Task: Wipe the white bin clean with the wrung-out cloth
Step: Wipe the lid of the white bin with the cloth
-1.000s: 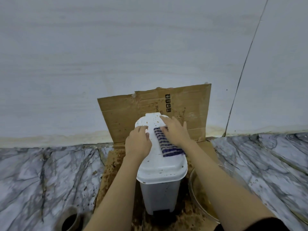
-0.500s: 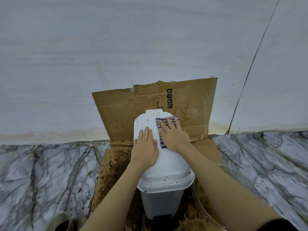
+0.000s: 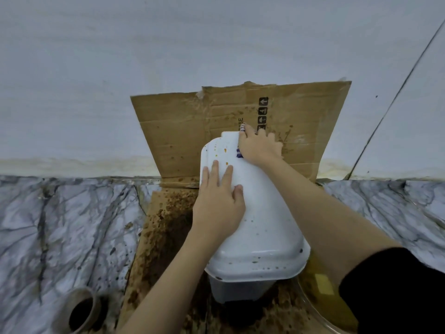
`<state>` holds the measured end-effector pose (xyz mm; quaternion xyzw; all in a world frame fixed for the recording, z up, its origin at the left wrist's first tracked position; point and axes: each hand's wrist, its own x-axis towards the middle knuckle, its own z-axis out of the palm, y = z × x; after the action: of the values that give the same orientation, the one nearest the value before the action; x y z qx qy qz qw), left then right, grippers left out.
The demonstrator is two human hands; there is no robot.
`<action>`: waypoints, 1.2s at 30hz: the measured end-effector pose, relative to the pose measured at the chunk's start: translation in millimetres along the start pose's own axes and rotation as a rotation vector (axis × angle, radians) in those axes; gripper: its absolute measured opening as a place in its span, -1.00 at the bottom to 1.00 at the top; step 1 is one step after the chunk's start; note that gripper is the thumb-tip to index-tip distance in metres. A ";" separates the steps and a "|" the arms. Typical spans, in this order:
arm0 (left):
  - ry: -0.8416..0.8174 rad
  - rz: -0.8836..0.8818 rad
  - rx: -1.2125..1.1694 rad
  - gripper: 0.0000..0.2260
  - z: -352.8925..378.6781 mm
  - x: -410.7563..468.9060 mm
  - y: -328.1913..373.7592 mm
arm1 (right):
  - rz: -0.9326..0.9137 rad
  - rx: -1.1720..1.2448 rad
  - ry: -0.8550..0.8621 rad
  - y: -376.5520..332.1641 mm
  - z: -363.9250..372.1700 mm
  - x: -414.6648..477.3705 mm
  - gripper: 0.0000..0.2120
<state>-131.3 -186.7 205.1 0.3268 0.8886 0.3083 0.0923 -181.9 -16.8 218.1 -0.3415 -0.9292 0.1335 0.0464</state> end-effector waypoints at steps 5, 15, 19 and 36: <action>0.006 -0.095 -0.071 -0.47 0.2 -2.5 -1.7 | -0.261 -0.108 -0.072 5.0 1.0 -1.0 -0.54; 0.016 -0.096 -0.078 -0.46 -0.3 -3.6 -0.9 | -0.053 0.076 -0.076 7.2 -2.6 20.9 -0.53; 0.021 -0.091 -0.074 -0.46 -0.4 -5.3 0.0 | -0.157 0.076 -0.077 24.4 1.1 7.7 -0.49; 0.001 -0.070 -0.060 -0.47 -0.7 -14.2 -4.4 | -0.214 0.539 0.116 78.4 15.0 -193.6 -0.56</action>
<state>-123.0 -198.7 202.5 0.2925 0.8899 0.3316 0.1123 11.8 -88.0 182.8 -0.2239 -0.8869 0.3499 0.2024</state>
